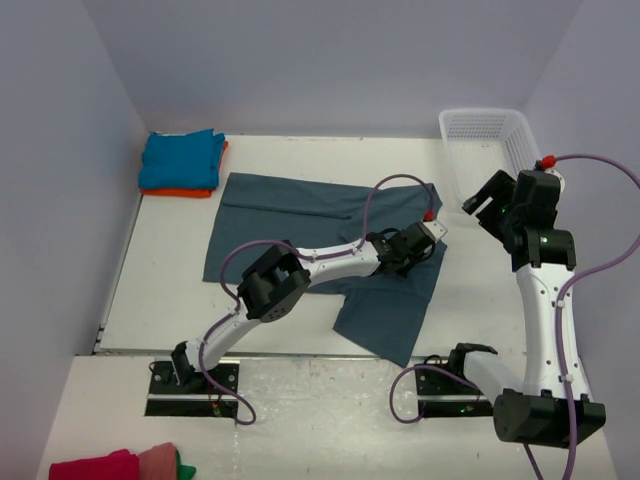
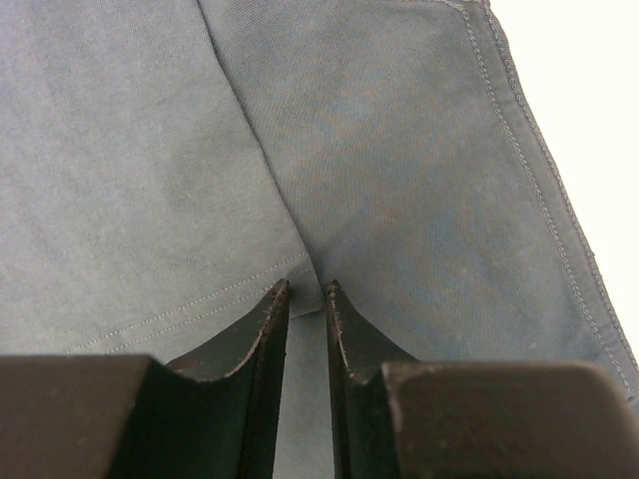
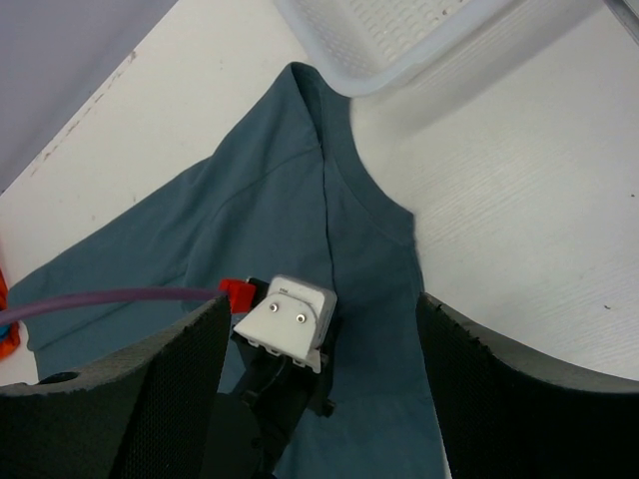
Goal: Fold and stack the t-shirts
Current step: Fold the flattened tshirt in 1/3 of the way
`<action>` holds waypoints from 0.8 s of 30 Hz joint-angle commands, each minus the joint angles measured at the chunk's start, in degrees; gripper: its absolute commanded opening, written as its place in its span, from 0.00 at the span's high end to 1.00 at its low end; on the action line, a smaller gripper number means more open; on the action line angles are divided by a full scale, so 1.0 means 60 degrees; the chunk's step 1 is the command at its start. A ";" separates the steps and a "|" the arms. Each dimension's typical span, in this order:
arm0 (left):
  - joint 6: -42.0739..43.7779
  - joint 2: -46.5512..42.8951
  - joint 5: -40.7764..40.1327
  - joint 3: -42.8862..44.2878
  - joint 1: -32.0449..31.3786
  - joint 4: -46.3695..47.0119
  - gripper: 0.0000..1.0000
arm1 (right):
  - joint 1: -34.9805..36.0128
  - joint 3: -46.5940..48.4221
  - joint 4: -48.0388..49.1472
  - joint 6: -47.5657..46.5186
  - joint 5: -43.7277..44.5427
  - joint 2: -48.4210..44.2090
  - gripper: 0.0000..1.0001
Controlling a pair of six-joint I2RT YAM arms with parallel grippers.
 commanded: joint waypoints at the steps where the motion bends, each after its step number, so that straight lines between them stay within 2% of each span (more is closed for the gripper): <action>1: 0.0168 -0.0612 -0.0117 -0.0101 0.0027 0.0168 0.78 | -0.0063 0.0021 0.0303 -0.0202 -0.0189 -0.0005 0.24; 8: 0.0168 -0.0657 -0.0102 -0.0101 0.0042 0.0183 0.80 | -0.0063 0.0007 0.0318 -0.0217 -0.0248 0.0068 0.24; 15: 0.0153 -0.0627 -0.0102 0.0016 0.0056 0.0198 0.98 | -0.0048 0.0021 0.0317 -0.0232 -0.0189 0.0082 0.24; 24: 0.0168 -0.0700 -0.0234 0.0001 0.0056 0.0154 0.98 | -0.0033 0.0051 0.0318 -0.0319 -0.0219 0.0229 0.24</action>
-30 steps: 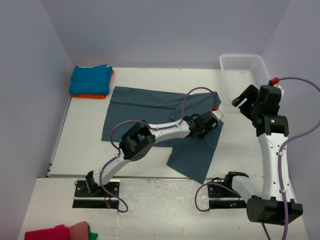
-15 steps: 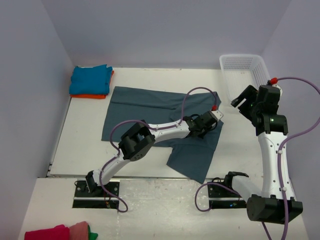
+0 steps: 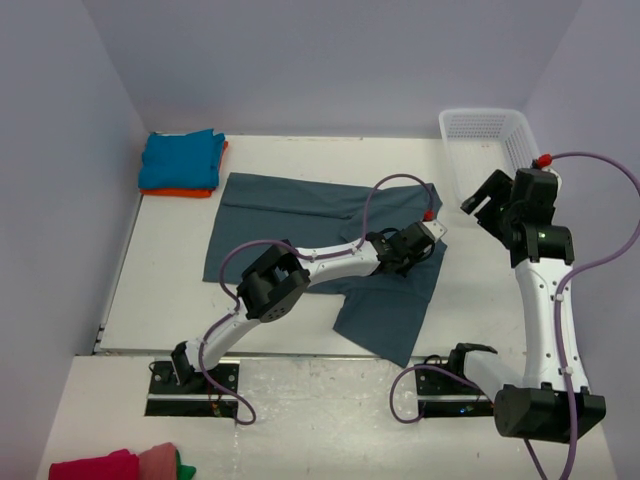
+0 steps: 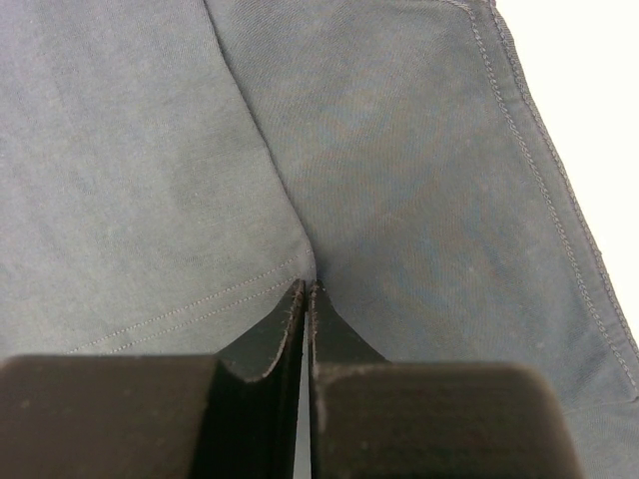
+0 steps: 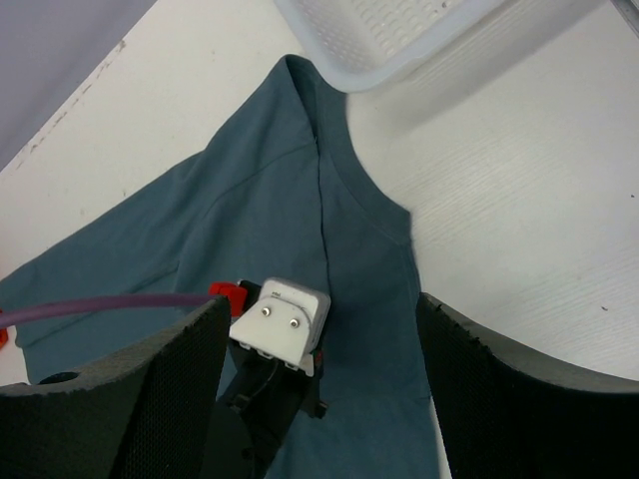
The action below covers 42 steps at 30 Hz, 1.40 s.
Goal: Fold and stack the t-shirts
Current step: Fold the flattened tshirt in 1/3 of the way
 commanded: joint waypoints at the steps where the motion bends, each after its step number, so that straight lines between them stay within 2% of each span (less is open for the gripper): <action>1: 0.0106 -0.0664 -0.0205 0.0045 0.0038 0.0161 1.00 | -0.0033 0.0051 0.0299 -0.0207 -0.0142 -0.0008 0.24; 16: 0.0296 -0.1455 0.0088 -0.0599 -0.0064 0.0717 1.00 | 0.0142 0.0080 0.0211 -0.0251 0.0092 0.0080 0.24; 28: 0.0486 -0.1324 0.1493 -0.0600 -0.0064 0.0996 1.00 | 0.0142 0.0051 0.0182 -0.0251 0.0165 0.0051 0.23; 40: 0.0574 -0.0972 0.1671 -0.0409 -0.0079 0.0937 1.00 | 0.0142 -0.0052 0.0240 -0.0265 0.0078 0.0021 0.23; 42: 0.0574 -0.0957 0.1554 -0.0496 -0.0079 0.1010 0.97 | 0.0142 -0.0110 0.0284 -0.0294 0.0034 0.0036 0.23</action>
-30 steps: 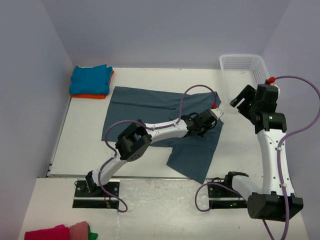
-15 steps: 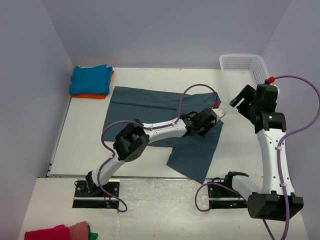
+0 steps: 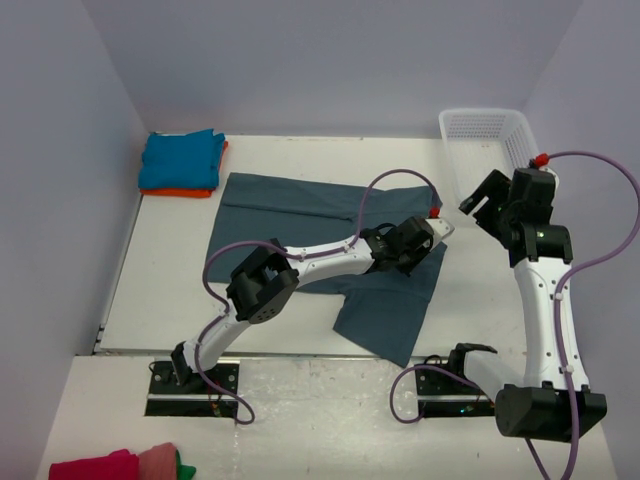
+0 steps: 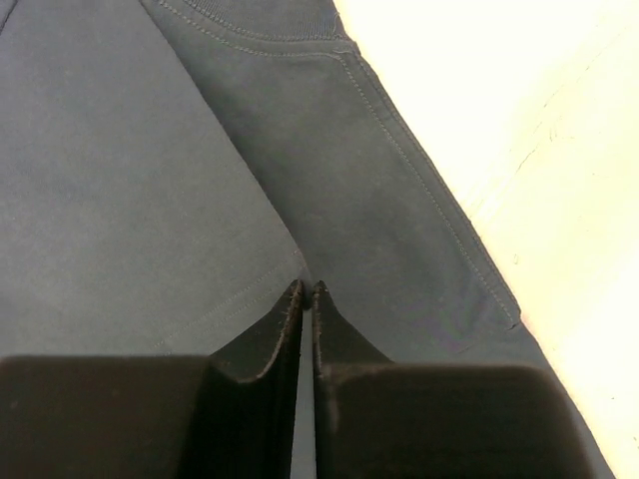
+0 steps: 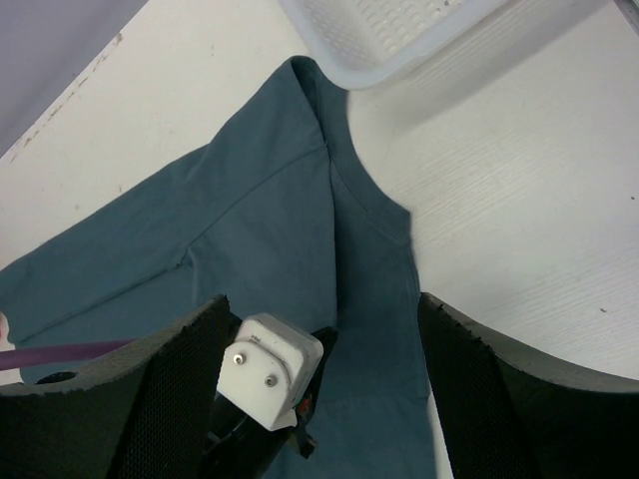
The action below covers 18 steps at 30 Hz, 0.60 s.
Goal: Fold and stack the t-shirts
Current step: Fold the flattened tshirt in 1/3 of the way
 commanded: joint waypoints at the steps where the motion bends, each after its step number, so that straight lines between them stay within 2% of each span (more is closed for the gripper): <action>1: 0.0232 -0.0064 -0.0125 0.0046 -0.0061 0.0450 0.91 | 0.0022 -0.0128 0.0270 -0.0222 -0.0068 0.0011 0.23; 5: 0.0538 -0.0546 -0.0843 -0.0480 -0.0105 0.0786 0.83 | 0.0139 -0.0391 0.0386 -0.0265 -0.0054 0.0055 0.23; 7: 0.0700 -0.1072 -0.1165 -0.0934 -0.0105 0.1065 0.74 | 0.0270 -0.0538 0.0504 -0.0295 -0.0054 0.0069 0.23; 9: 0.0774 -0.1556 -0.1473 -0.1372 -0.0105 0.1181 0.69 | 0.0358 -0.0670 0.0592 -0.0383 0.0019 0.0084 0.23; 11: 0.0687 -0.2928 -0.2829 -0.2073 -0.0105 0.1343 0.62 | 0.0781 -0.0685 0.0636 -0.0514 0.0179 0.0070 0.22; 12: 0.0556 -0.2936 -0.2837 -0.2339 -0.0090 0.1358 0.58 | 0.0784 -0.0685 0.0593 -0.0573 0.0282 0.0055 0.22; 14: 0.0031 -0.4352 -0.4181 -0.3186 -0.0017 0.1038 0.53 | 0.1572 -0.0772 0.0476 -0.0632 0.0633 -0.0105 0.21; 15: -0.0190 -0.5343 -0.4910 -0.3452 0.0012 0.0847 0.47 | 0.2213 -0.0846 0.0432 -0.0617 0.0780 -0.0150 0.21; 17: -0.0934 -0.6227 -0.5224 -0.3878 0.0376 0.0248 0.41 | 0.2759 -0.1137 0.0111 -0.0342 0.0869 -0.0252 0.21; 18: -0.1244 -0.6594 -0.5225 -0.4098 0.0567 -0.0611 0.40 | 0.3240 -0.1313 0.0007 -0.0209 0.0927 -0.0296 0.21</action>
